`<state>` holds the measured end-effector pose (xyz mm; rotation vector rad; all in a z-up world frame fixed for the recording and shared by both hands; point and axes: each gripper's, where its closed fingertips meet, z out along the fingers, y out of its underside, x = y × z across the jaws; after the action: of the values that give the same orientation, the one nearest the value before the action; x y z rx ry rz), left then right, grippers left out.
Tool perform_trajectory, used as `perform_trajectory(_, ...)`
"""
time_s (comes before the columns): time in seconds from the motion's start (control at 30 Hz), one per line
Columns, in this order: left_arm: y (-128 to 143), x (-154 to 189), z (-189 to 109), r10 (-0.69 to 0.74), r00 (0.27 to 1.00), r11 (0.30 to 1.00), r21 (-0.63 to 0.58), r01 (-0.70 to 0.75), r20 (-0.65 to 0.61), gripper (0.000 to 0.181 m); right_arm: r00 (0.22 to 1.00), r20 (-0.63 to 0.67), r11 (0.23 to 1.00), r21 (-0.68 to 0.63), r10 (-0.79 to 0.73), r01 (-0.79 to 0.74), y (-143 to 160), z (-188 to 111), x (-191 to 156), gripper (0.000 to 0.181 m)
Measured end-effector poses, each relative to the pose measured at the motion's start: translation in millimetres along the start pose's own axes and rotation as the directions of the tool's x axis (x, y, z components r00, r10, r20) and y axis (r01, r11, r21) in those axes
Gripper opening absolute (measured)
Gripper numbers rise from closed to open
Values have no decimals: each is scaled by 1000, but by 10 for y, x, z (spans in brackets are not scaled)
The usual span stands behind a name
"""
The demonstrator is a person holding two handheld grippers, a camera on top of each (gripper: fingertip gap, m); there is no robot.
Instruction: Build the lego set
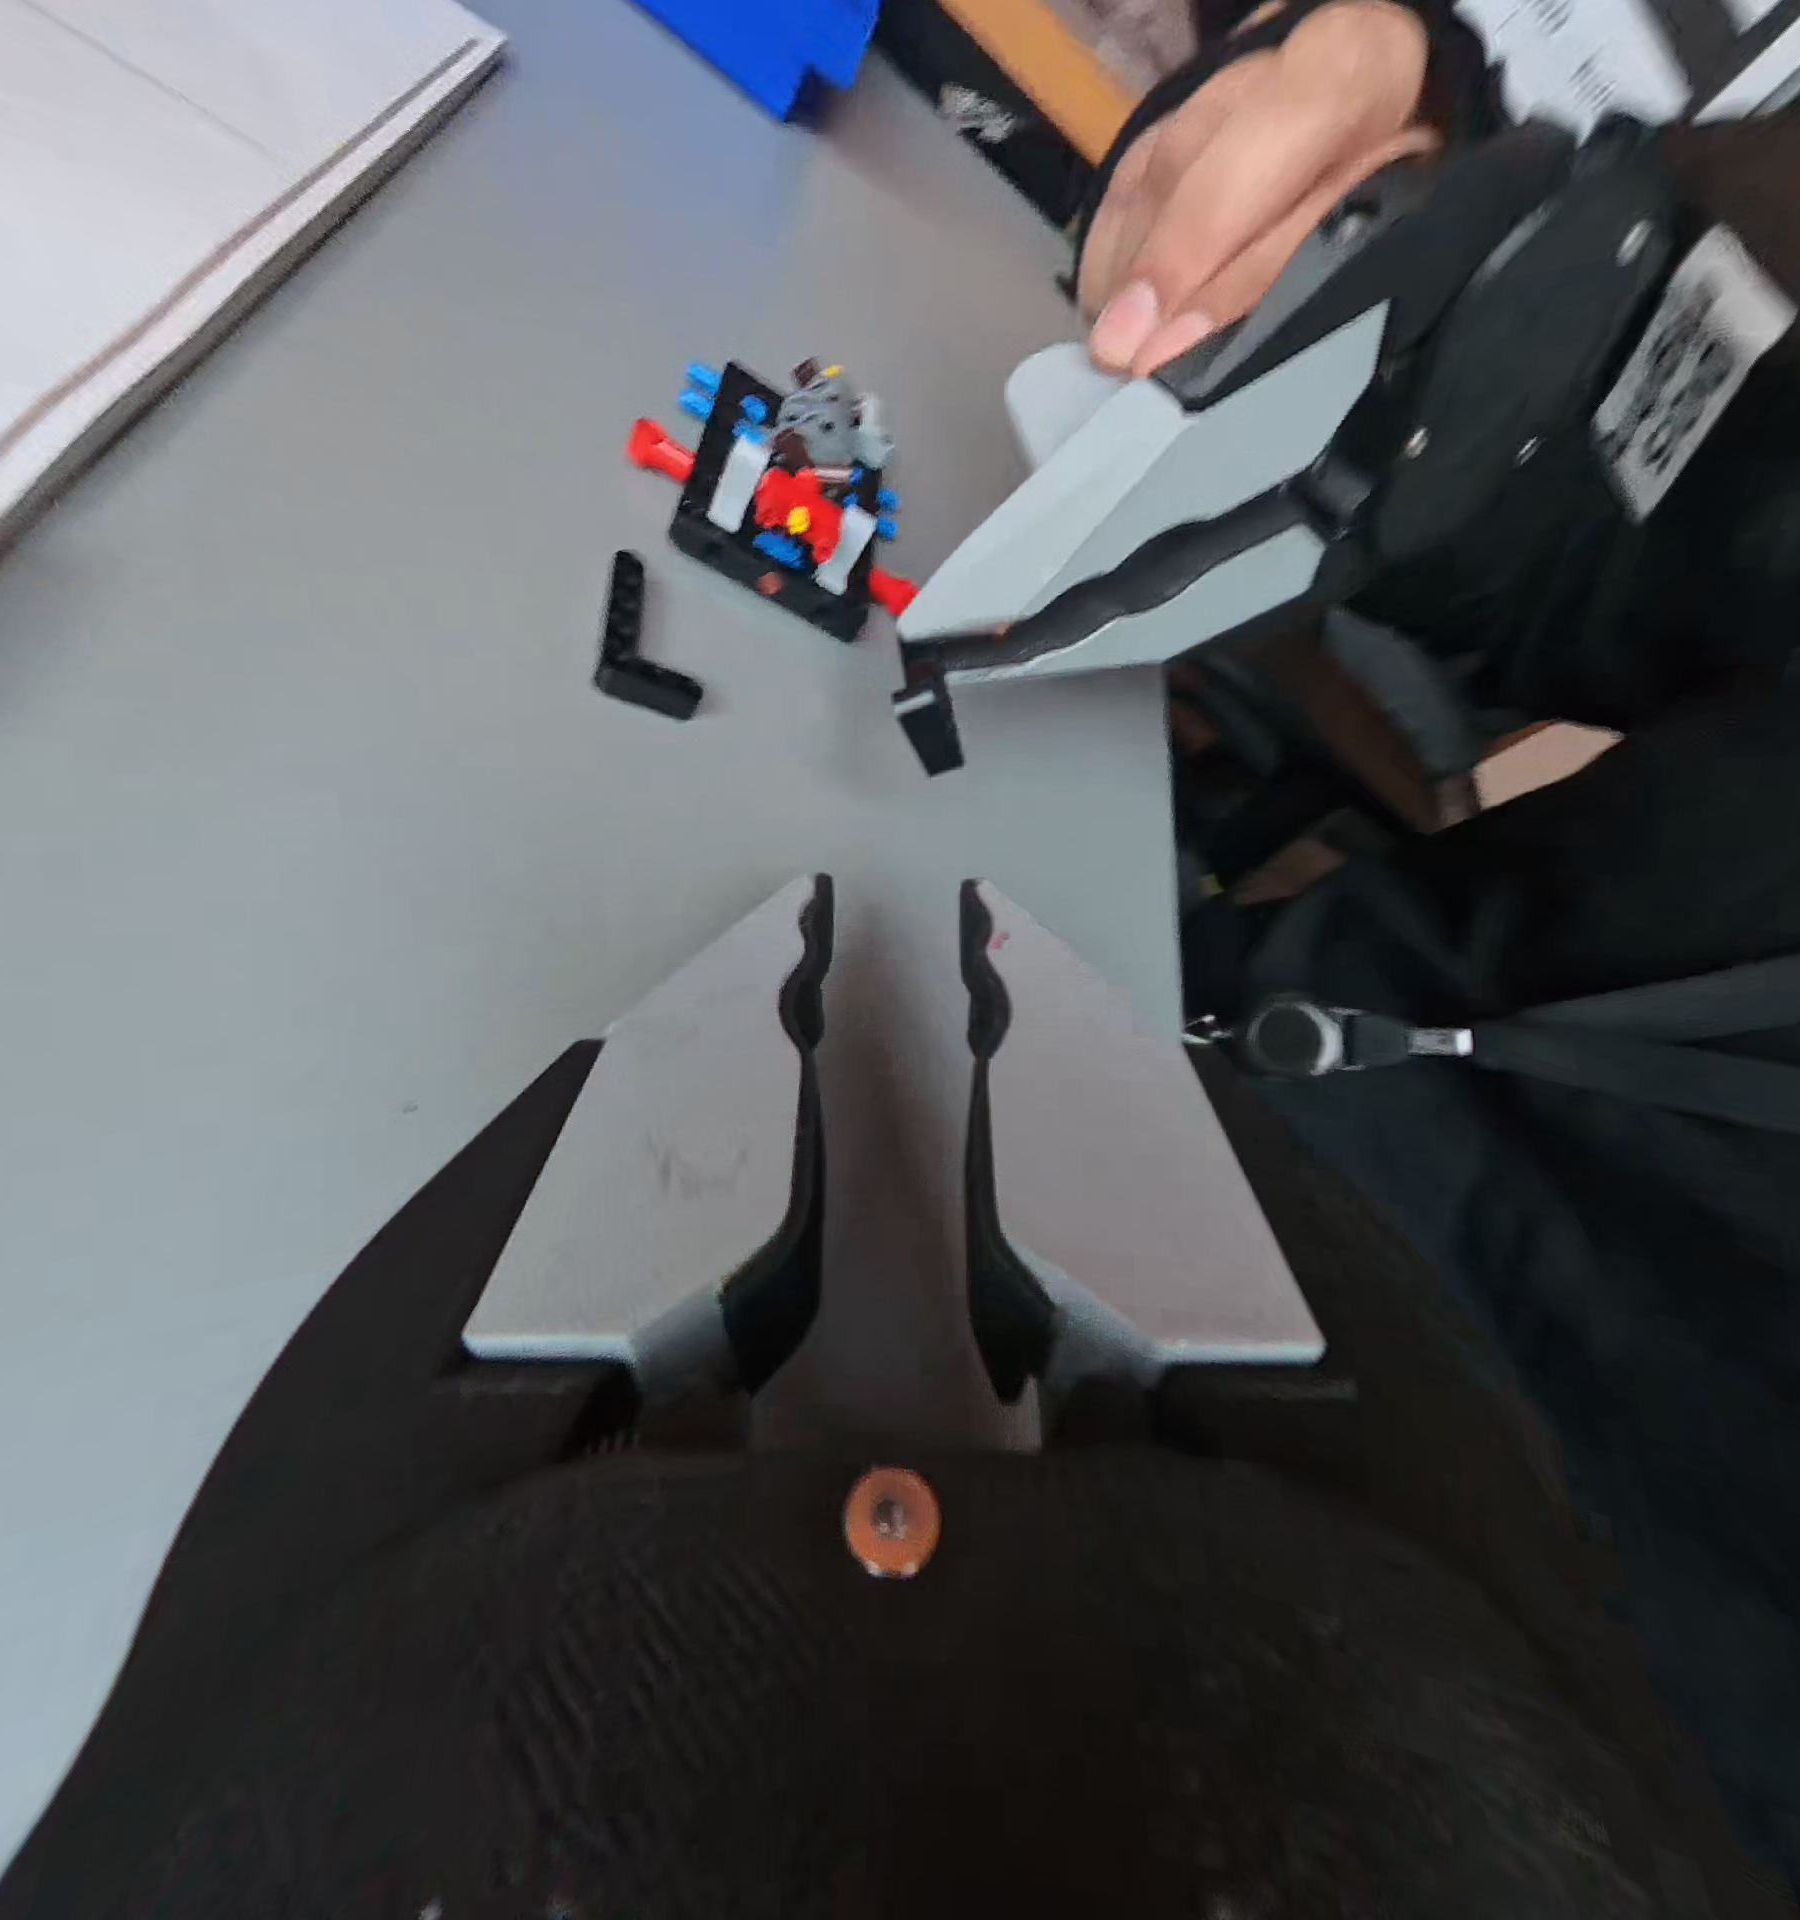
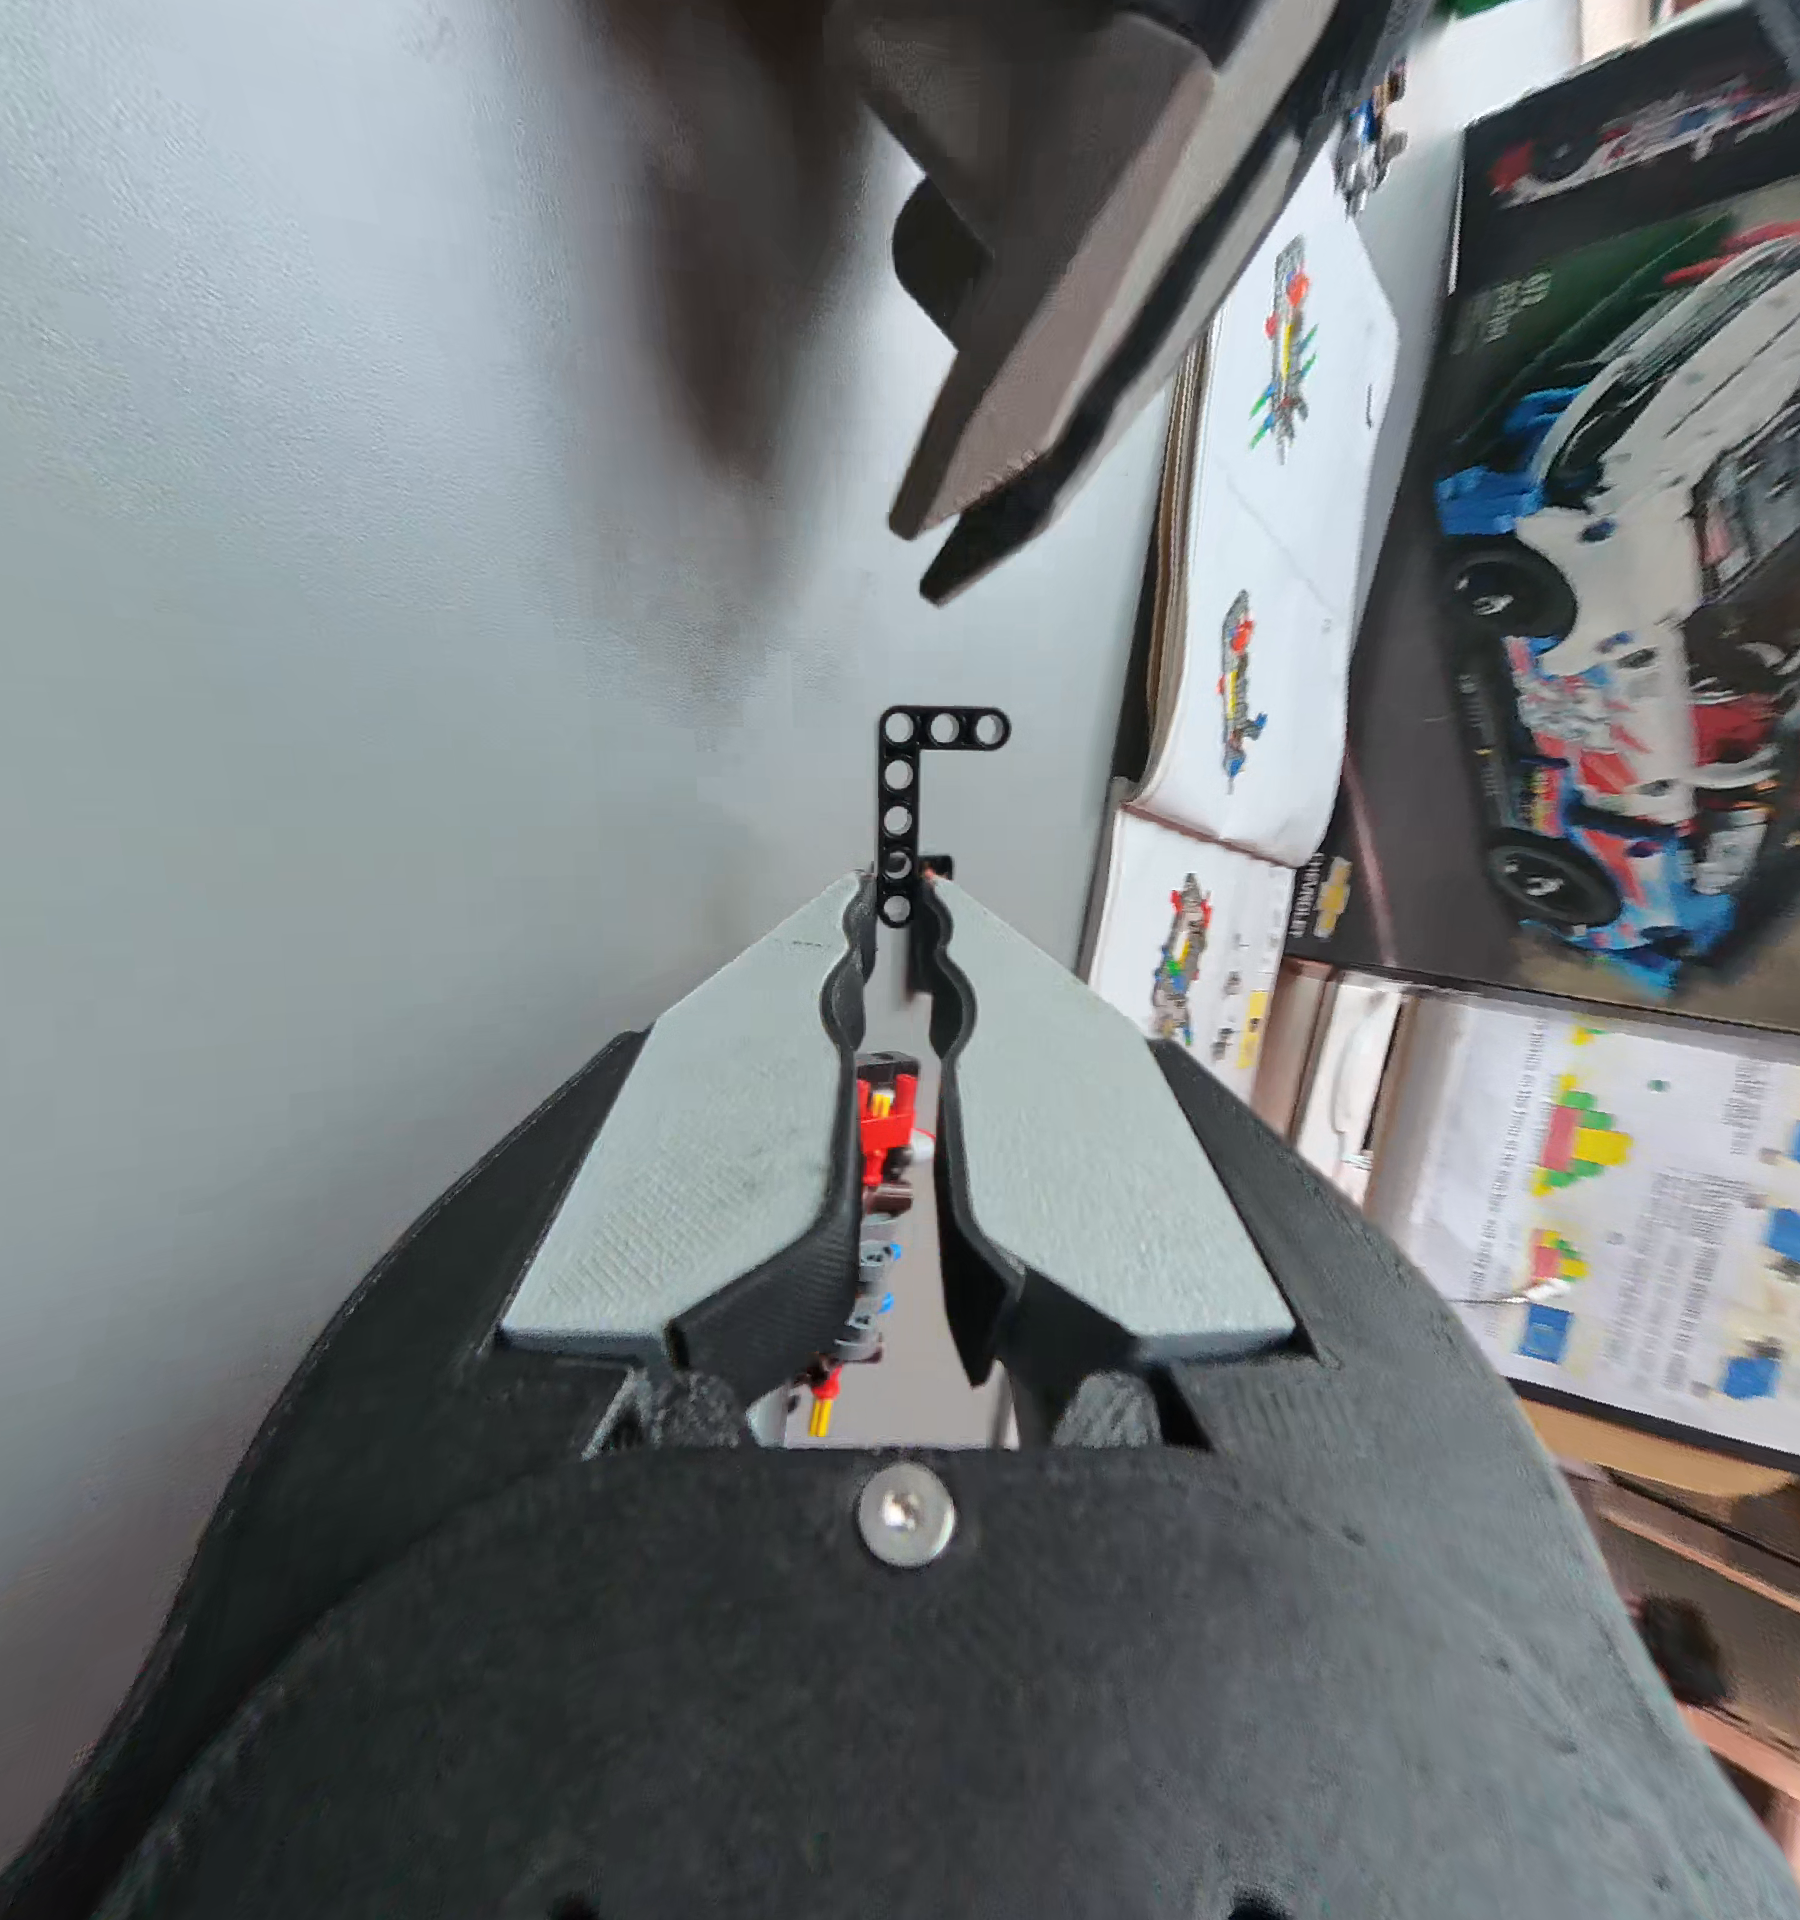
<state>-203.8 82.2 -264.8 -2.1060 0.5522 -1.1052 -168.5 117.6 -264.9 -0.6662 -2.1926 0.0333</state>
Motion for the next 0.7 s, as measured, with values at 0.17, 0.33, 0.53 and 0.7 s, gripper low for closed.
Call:
perform_trajectory(0.17,-147,173,76,-60,991,997,37,65,-122,26,983,-69,983,-85,-171,165,-47,-28,-4,4)
perform_trajectory(0.33,-138,230,219,-68,990,998,-14,67,-122,22,969,-102,970,-117,-225,213,-86,-74,-15,4)
perform_trajectory(0.53,-105,272,282,-68,990,998,2,69,-125,7,962,-123,966,-122,-245,230,-94,-104,-75,4)
perform_trajectory(0.7,-266,325,206,30,993,987,162,-11,-112,7,988,-131,996,-27,84,-89,50,-184,-49,27)
